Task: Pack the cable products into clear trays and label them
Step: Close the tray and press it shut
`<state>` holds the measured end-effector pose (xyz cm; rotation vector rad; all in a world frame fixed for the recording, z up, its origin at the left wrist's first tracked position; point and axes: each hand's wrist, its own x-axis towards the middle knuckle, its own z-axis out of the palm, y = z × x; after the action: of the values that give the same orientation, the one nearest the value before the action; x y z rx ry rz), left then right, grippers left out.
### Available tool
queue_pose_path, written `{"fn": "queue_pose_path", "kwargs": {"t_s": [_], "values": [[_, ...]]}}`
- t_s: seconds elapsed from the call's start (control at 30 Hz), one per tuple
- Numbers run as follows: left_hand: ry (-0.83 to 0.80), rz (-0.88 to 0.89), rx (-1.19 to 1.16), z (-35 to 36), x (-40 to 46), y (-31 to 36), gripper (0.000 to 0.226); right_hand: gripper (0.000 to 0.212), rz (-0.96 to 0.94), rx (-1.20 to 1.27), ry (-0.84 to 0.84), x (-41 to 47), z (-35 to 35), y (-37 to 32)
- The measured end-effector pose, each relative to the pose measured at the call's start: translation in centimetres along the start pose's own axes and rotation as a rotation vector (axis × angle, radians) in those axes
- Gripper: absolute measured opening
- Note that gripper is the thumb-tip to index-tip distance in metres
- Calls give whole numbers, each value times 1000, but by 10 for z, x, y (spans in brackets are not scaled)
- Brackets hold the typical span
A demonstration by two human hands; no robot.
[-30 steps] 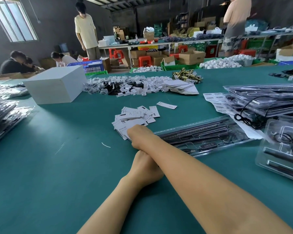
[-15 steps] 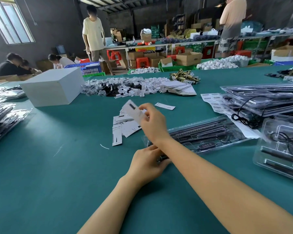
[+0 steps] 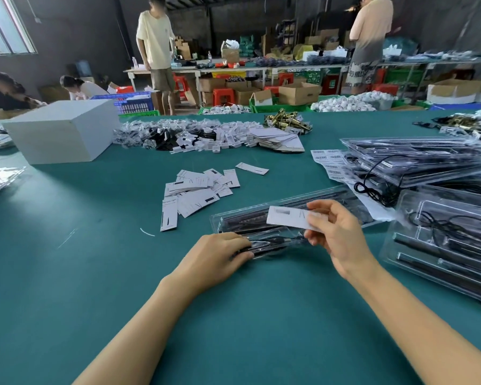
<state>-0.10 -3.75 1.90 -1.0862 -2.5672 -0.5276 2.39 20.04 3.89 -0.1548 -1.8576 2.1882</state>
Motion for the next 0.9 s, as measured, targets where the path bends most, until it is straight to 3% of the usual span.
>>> {"fn": "queue_pose_path", "kwargs": {"t_s": [0.13,0.37,0.63,0.8,0.9], "values": [[3,13,45,0,2,3,42,23,60,113,15,-10,1,15],[101,-106,-40,0,8,-1,28,30,45,19,-38,-16,1,22],[66,-215,-108,1,11,-8,41,13,-4,-221,23,-26,24,36],[69,-212,-119,0,10,-7,43,15,-132,-585,85,-36,34,37],[66,-214,-115,0,10,-6,42,16,-193,-720,39,-44,38,37]]}}
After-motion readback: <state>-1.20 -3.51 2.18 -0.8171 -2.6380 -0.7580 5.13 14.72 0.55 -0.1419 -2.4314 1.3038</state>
